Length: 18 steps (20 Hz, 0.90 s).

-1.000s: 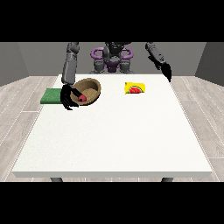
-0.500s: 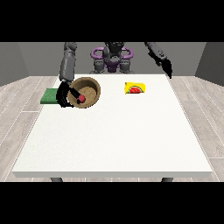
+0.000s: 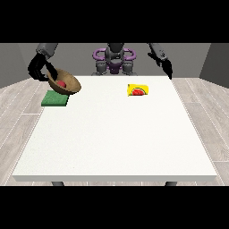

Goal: Pick the cup and pour the ball into the bowl, then pick the bowl and place it on the pad

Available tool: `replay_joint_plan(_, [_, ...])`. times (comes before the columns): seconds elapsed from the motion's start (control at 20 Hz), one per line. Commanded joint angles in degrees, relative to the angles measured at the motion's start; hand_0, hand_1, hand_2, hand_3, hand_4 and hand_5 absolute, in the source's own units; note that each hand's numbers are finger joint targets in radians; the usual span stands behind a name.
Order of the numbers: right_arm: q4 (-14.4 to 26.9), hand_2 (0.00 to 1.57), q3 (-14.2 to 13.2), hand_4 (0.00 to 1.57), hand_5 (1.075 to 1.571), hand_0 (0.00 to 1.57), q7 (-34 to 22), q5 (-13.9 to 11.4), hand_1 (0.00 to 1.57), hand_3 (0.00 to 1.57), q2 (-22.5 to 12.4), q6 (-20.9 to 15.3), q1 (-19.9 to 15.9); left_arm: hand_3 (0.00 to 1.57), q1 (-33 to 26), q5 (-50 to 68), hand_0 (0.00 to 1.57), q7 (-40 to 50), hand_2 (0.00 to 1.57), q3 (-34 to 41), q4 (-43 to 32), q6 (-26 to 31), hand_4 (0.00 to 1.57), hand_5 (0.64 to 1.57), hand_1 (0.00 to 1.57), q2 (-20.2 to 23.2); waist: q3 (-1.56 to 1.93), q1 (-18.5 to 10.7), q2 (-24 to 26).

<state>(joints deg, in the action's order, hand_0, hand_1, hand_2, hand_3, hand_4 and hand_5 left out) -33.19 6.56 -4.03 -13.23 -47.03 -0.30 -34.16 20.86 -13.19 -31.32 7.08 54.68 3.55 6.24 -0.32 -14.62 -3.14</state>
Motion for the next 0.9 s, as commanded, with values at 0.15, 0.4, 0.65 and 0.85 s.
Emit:
replay_joint_plan(0.15, [-4.41,1.57,1.17,1.57,1.534,1.57,2.89,-4.54,1.57,1.47,-2.59,3.20,-0.33,0.00,-1.52,2.86,0.00,-4.32,0.00,5.73,-3.11,-1.18,0.00,0.717,0.00,4.58,0.29,7.69,-2.17])
replay_joint_plan(0.4, [-4.65,1.57,-0.94,1.57,1.534,1.57,3.63,-6.16,1.57,1.47,-2.52,3.58,0.09,0.00,-3.30,5.15,0.00,-9.10,0.00,8.76,-4.59,0.63,0.00,0.676,0.00,8.54,0.30,8.40,-3.12])
replay_joint_plan(0.65, [-0.68,1.57,-6.04,1.53,1.569,1.57,7.82,-4.58,1.57,1.54,-2.47,-5.24,-0.53,0.00,0.52,11.56,0.00,-14.27,0.00,14.97,-5.82,8.65,0.46,1.136,0.00,16.56,0.37,6.10,-13.85])
replay_joint_plan(0.85, [1.87,1.57,-8.94,1.40,1.562,1.57,11.56,-3.22,1.57,1.57,0.60,-10.61,0.99,0.00,1.56,14.87,0.00,-14.86,0.00,18.18,-5.08,12.08,0.88,1.175,0.00,21.03,0.41,5.69,-17.35])
